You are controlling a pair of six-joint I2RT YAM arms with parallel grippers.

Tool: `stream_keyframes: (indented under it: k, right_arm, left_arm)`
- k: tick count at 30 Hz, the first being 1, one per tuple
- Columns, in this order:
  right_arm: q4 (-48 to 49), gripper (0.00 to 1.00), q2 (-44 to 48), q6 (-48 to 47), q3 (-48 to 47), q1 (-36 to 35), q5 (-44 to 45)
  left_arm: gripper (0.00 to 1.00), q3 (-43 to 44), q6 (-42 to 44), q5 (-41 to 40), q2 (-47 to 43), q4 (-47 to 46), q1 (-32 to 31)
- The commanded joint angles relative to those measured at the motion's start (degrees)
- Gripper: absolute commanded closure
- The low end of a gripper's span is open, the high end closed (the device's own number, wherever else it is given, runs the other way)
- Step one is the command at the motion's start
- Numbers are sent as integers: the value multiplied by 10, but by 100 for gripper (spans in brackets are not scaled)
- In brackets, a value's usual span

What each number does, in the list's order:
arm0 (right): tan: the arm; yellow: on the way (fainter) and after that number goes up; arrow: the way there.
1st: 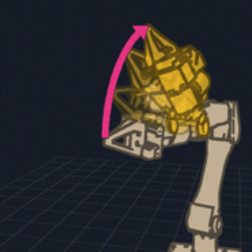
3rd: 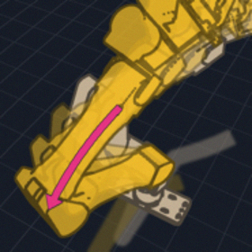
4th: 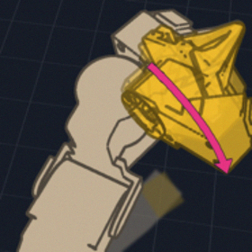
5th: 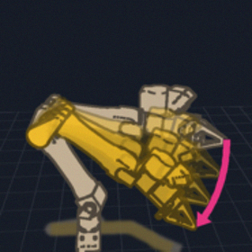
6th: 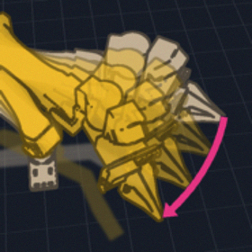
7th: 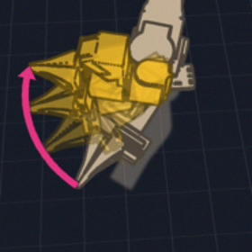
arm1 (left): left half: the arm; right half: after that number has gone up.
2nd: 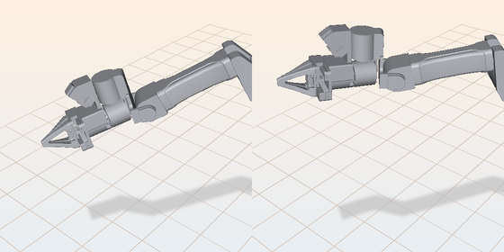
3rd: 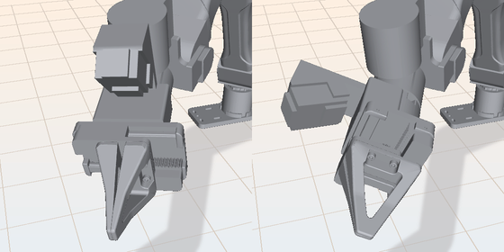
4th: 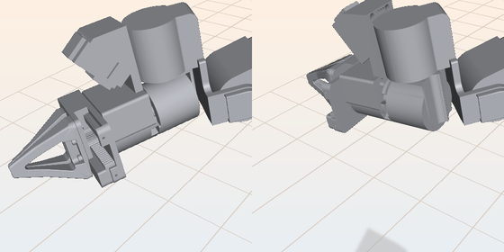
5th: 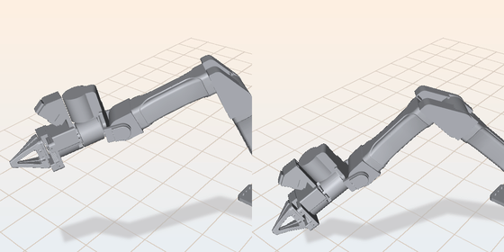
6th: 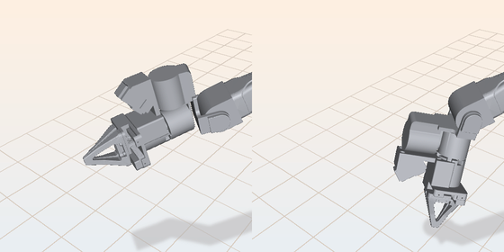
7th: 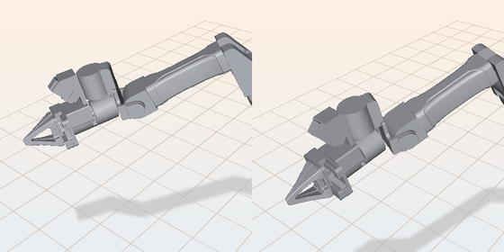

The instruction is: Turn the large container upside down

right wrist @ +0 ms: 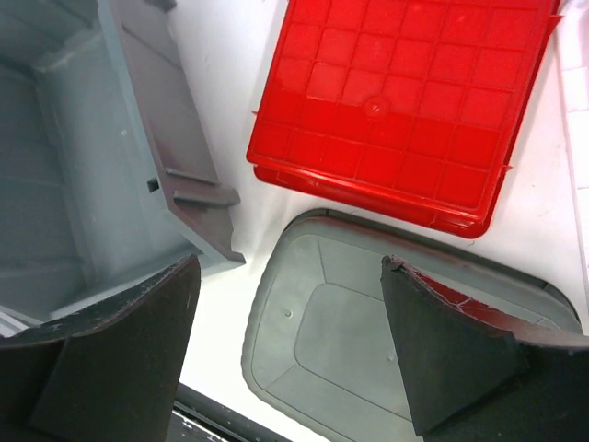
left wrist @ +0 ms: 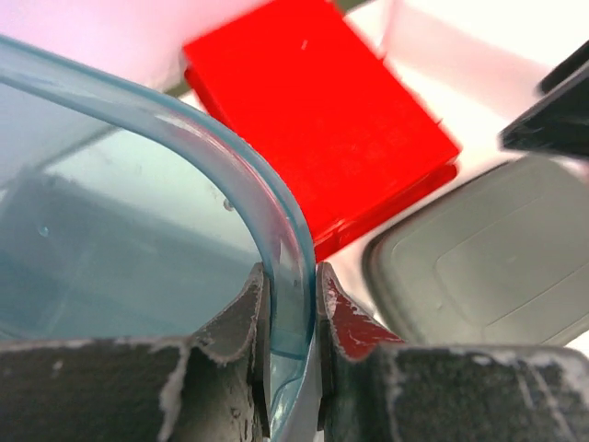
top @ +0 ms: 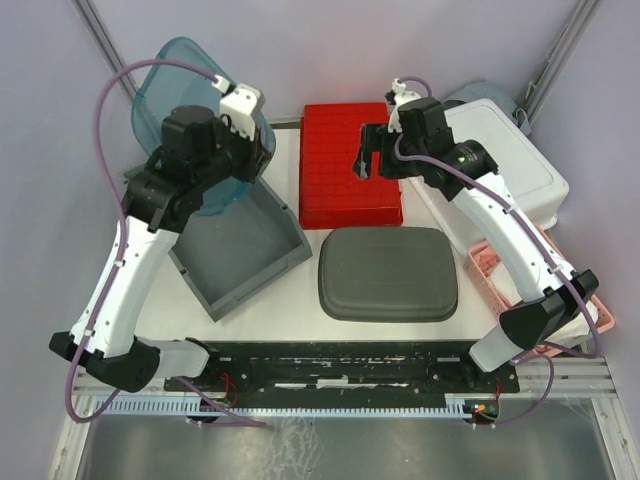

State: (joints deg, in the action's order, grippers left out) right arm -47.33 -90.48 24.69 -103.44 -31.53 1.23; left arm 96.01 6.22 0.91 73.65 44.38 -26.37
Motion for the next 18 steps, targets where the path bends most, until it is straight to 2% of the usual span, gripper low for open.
stream_keyframes:
  k: [1, 7, 13, 18]
  right_arm:
    - [0, 12, 24, 19, -35, 46, -16]
    - [-6, 9, 49, 49, -44, 135, -82]
    - [20, 9, 74, 75, -28, 157, -114]
    - [17, 9, 93, 70, -9, 171, -92]
  left_arm:
    - [97, 151, -55, 95, 42, 5, -1]
    - [97, 237, -176, 234, 90, -64, -2]
    - [97, 231, -327, 312, 120, -181, -2]
    - [97, 221, -416, 344, 121, -224, 4]
